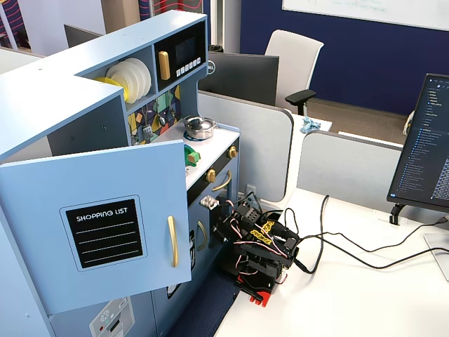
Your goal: Pick up the green pineapple from the left cabinet and place it in the green recipient
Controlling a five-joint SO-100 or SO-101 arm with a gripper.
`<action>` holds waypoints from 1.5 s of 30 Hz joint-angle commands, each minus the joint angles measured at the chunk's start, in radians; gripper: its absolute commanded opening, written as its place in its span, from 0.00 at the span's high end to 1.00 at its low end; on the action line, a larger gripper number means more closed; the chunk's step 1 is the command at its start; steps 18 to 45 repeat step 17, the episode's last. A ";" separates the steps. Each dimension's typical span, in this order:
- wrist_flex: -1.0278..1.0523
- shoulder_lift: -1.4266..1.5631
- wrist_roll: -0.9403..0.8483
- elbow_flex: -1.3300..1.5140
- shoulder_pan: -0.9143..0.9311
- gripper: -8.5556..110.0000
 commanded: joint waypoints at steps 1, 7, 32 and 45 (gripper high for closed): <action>0.041 0.006 0.037 0.074 0.012 0.87; 0.110 0.008 0.037 0.075 0.025 0.87; 0.233 0.008 0.026 0.075 0.008 0.87; 0.233 0.008 0.026 0.075 0.008 0.87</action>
